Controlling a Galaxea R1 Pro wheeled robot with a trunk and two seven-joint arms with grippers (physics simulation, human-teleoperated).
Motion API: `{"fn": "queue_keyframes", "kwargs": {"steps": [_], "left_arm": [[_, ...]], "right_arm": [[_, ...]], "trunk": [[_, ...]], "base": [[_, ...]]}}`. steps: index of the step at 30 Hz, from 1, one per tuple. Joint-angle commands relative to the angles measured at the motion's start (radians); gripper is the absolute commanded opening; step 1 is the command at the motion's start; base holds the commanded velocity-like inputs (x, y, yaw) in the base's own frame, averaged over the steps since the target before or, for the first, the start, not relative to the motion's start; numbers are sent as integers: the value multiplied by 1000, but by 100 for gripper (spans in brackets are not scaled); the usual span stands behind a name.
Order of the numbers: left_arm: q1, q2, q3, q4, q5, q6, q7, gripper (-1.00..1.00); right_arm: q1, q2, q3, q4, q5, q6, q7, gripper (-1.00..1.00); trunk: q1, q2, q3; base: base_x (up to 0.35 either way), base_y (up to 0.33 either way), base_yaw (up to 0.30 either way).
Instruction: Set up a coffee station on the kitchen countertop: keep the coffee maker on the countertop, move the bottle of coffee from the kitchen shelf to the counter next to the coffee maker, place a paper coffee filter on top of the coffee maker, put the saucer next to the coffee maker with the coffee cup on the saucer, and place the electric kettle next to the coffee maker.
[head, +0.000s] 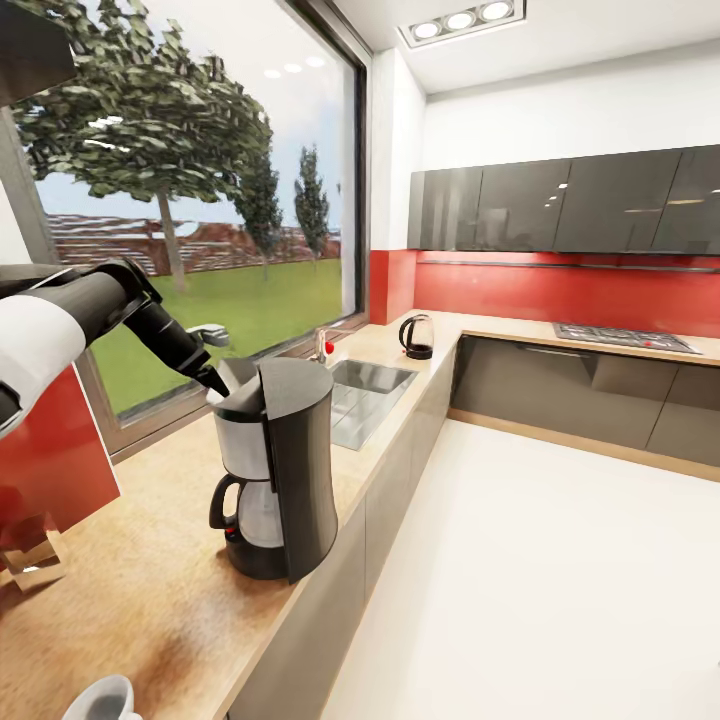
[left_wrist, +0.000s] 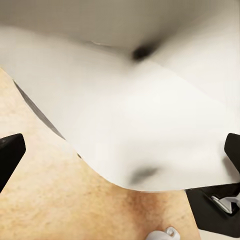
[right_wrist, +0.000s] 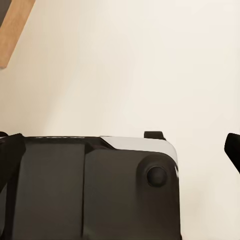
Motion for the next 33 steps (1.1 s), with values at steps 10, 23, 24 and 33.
{"fn": "queue_keyframes", "kwargs": {"steps": [10, 23, 24, 33], "left_arm": [[-10, 8, -9, -2, 9, 11, -2, 100], [-32, 9, 2, -2, 8, 11, -2, 100], [-34, 9, 2, -2, 8, 11, -2, 100], [-83, 37, 3, -2, 8, 10, -2, 100]], "right_arm": [[0, 0, 0, 1, 1, -3, -2, 100], [0, 1, 0, 1, 1, -3, -2, 100], [0, 1, 0, 1, 1, -3, -2, 100], [0, 0, 0, 2, 1, -3, -3, 100]], "trunk": [[0, -1, 0], [0, -1, 0], [0, -1, 0], [0, -1, 0]], "base": [[0, 0, 0], [0, 0, 0], [0, 0, 0], [0, 0, 0]]}}
